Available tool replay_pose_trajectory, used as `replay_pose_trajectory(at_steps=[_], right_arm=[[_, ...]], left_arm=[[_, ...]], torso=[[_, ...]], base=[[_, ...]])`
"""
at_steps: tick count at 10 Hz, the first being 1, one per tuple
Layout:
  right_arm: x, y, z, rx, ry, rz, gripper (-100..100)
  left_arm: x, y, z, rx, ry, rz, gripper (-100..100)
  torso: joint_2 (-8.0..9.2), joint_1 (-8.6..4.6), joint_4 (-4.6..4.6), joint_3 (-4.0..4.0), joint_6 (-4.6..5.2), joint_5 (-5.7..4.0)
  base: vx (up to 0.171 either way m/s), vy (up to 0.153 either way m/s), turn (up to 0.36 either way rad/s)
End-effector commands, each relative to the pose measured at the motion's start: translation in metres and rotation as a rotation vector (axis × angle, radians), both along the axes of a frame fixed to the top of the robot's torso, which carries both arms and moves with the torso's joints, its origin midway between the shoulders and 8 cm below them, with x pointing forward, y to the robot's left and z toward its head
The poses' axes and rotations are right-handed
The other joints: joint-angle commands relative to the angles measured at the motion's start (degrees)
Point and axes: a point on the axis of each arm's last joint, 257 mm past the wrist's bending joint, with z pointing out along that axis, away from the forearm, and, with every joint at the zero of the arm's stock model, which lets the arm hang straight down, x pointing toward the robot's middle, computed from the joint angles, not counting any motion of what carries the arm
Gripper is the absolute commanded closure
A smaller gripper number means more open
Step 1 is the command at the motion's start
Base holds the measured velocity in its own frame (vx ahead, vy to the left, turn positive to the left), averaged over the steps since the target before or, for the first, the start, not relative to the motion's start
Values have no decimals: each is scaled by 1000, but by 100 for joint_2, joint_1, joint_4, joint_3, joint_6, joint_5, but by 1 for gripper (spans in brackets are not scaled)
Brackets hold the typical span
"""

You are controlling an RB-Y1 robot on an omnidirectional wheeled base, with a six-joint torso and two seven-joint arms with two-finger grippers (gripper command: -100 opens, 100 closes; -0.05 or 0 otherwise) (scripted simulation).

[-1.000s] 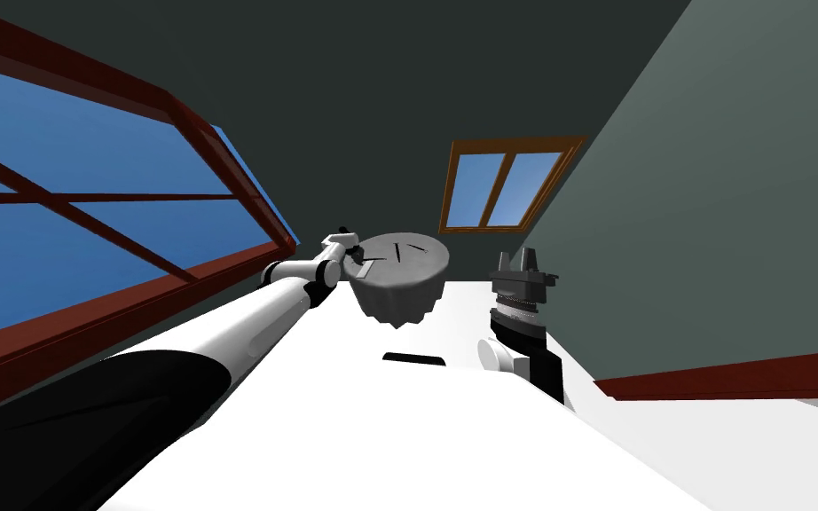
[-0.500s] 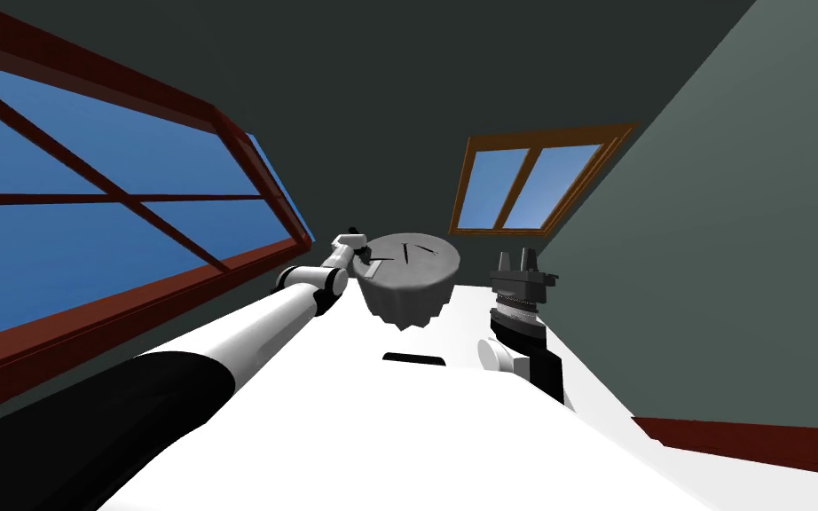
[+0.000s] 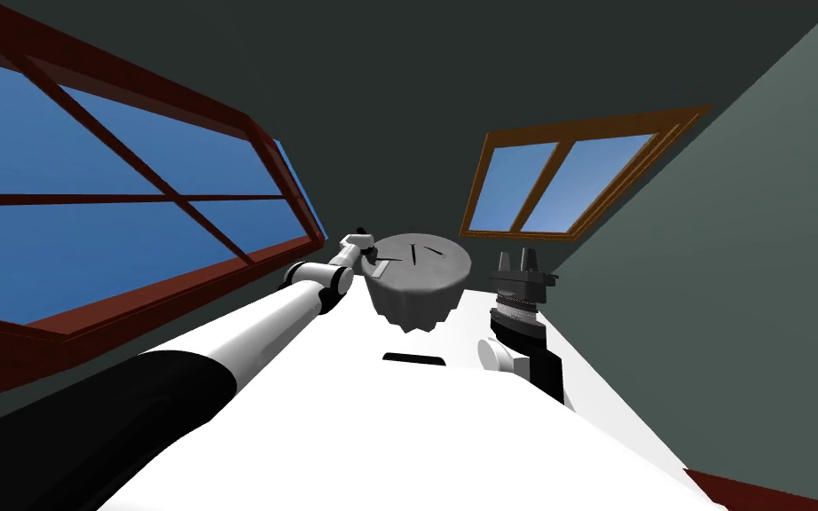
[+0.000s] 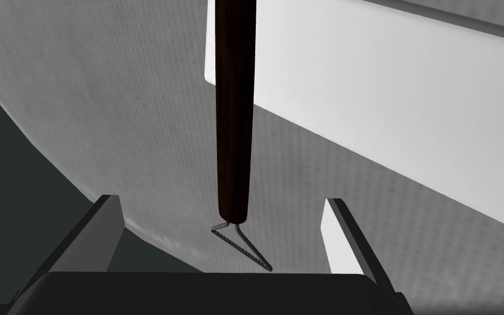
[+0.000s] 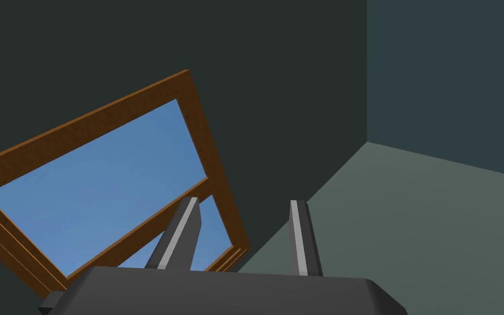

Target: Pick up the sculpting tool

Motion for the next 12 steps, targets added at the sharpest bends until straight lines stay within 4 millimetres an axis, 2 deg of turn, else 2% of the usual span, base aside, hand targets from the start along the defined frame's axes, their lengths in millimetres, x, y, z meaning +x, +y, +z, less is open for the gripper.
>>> replay_pose_trajectory(at_steps=[1, 3, 4, 5, 7, 8, 10, 11, 12], right_arm=[[0, 0, 0, 0, 0, 0, 0], [0, 0, 0, 0, 0, 0, 0], [0, 0, 0, 0, 0, 0, 0], [0, 0, 0, 0, 0, 0, 0], [0, 0, 0, 0, 0, 0, 0], [0, 0, 0, 0, 0, 0, 0], [0, 0, 0, 0, 0, 0, 0], [0, 0, 0, 0, 0, 0, 0], [0, 0, 0, 0, 0, 0, 0]], left_arm=[[4, -43, 1, -6, -4, -55, -100], [4, -43, 0, 4, -2, -60, -100], [4, -82, -2, -1, -4, -113, -100], [9, -85, 9, 5, -30, -124, -100], [4, -82, -2, 5, -3, -116, -100], [1, -121, -3, 1, -4, -172, -100], [1, -121, -4, 4, -3, -173, -100], [-4, -162, -5, -3, -4, -230, -100], [-4, -162, -5, 1, -4, -232, -100]], torso=[[0, 0, 0, 0, 0, 0], [-7, -4, -2, -4, 4, -1], [3, -7, -1, 1, 5, -2], [2, -2, 0, 1, -3, 0], [6, -6, -1, 2, 6, -1], [16, -6, 2, 8, 5, -1], [1, -1, -1, 0, 2, 0], [7, -6, 0, 3, 7, -1], [2, -3, 1, 1, 0, -1]], base=[[80, 19, 331], [55, 2, 113], [52, 11, 341], [62, 3, 255], [19, 0, -29], [47, 16, 353], [49, -3, 126], [56, 8, 314], [62, -9, 226]])
